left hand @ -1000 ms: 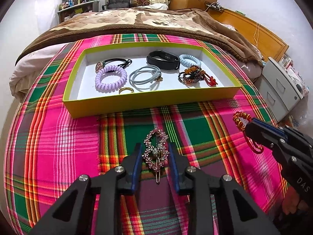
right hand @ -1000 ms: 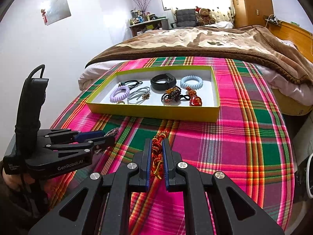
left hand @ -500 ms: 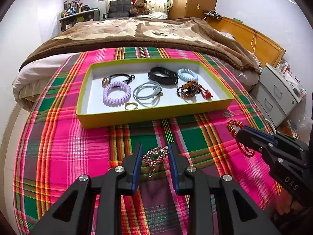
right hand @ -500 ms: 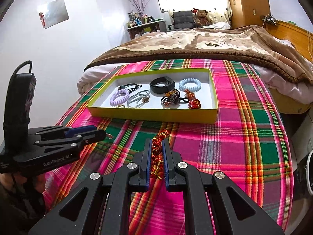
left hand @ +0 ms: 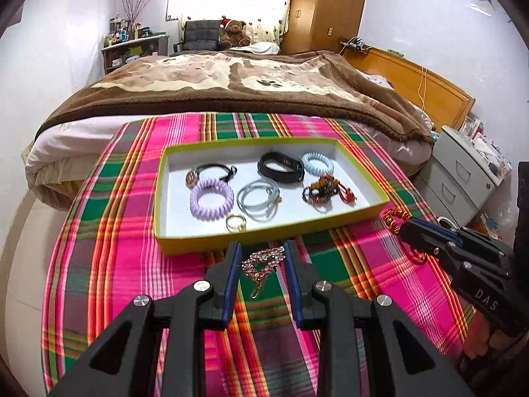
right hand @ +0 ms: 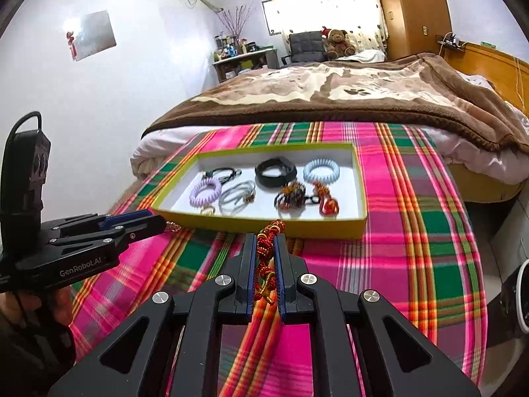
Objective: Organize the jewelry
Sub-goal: 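Carry the clip and red strand into the yellow box and open both grippers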
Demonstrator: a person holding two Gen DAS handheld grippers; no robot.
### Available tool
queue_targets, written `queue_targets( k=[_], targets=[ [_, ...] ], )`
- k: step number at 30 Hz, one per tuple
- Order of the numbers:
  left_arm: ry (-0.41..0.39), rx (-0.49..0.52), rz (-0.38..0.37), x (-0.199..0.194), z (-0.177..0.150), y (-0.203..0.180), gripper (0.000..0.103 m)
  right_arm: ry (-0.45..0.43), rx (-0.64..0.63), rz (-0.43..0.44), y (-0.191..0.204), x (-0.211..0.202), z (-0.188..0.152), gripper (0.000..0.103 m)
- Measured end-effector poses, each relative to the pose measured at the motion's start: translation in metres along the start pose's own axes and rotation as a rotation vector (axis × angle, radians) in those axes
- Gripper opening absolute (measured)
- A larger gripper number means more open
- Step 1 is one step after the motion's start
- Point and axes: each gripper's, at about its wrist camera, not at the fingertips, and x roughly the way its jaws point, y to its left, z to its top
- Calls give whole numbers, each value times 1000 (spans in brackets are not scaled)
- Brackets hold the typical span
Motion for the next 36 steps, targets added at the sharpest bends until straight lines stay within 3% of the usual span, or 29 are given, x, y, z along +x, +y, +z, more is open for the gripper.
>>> queue_targets(
  k=[18,36],
  targets=[
    [5,-33,-42,42,58,23,28,0,72,-30,-42,41,49,10],
    [88,-40,-45,102,77,27,28,114,66,-97,-74,102,57,10]
  ],
)
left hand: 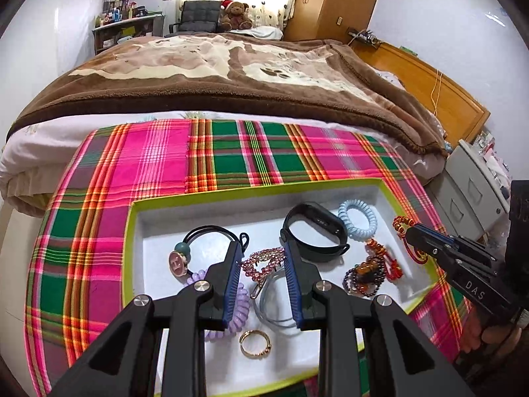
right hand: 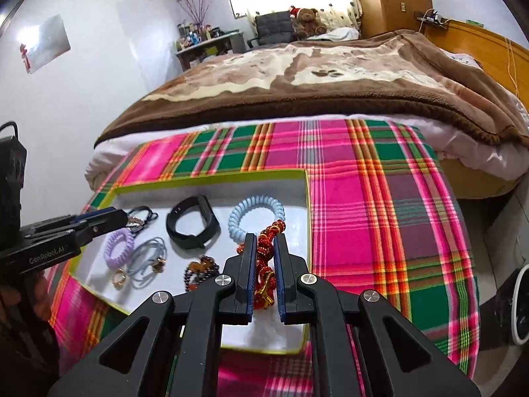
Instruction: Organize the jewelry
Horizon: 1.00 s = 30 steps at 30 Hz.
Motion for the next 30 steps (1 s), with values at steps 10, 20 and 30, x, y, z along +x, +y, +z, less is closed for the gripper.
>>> queue_targets(
  k=[10,20,30],
  targets=[
    [39,-2,-1,14,-4,2,28,44,-37,-36,3,13,-5,10],
    [60,-13,-13,21,-5,3,28,55,-68,-64,9,17,-4,10],
    [60,-12,-17,19,-5,1,37,50,-66,-79,11,18,-3,11]
  ],
)
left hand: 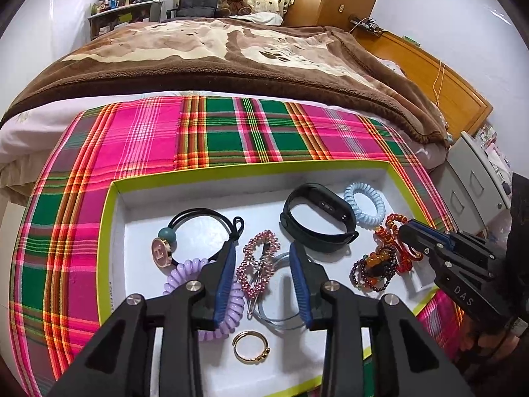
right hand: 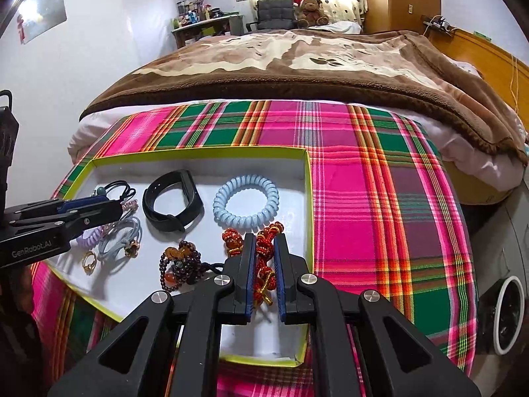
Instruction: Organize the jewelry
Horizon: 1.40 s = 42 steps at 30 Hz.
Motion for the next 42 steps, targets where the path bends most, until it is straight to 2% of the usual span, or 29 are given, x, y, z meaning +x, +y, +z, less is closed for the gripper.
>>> queue_targets(
  k=[11,16,27,35,42],
  targets=[
    [-3,7,17,-6,-2,-3,42,-9,-7,-3,4,-3,-1,22],
    [-21,7,25,-17,-4,-6,45,-42,-10,20,8,-12,-1,38],
    [-82,-15,59,-55,-28,-15,51,-104,9,48,29,-48,-14,39],
    [-152,-26,230,-84,-59,-23,52,-172,5,23,51,-83,-34,44],
    [-174,-35,312,-96,-83,-31,52,-188,9,-12,63,-98,-52,44]
  ],
)
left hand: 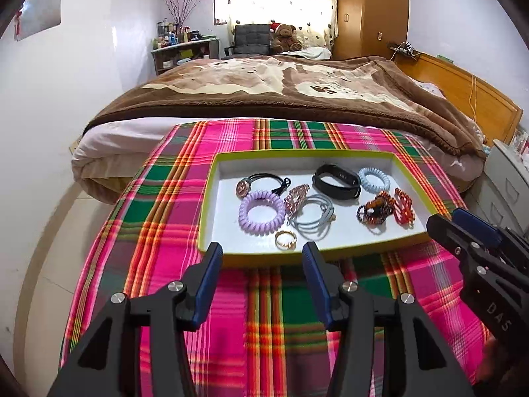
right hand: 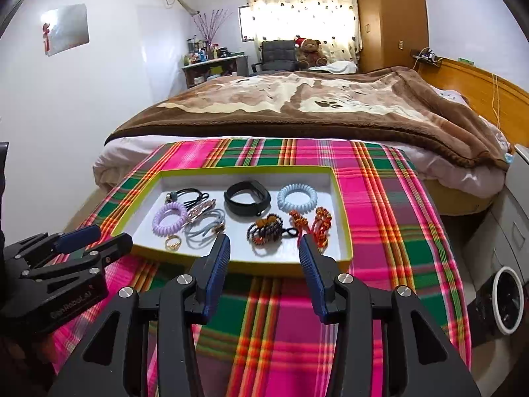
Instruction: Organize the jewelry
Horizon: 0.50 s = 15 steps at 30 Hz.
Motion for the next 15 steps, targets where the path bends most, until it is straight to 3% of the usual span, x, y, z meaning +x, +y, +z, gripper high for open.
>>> queue_targets(
  k=[15],
  targets=[
    [-6,-1,-27,-19,-17,-10,52,-25,19,-16,2,-22,-11,45]
  ],
)
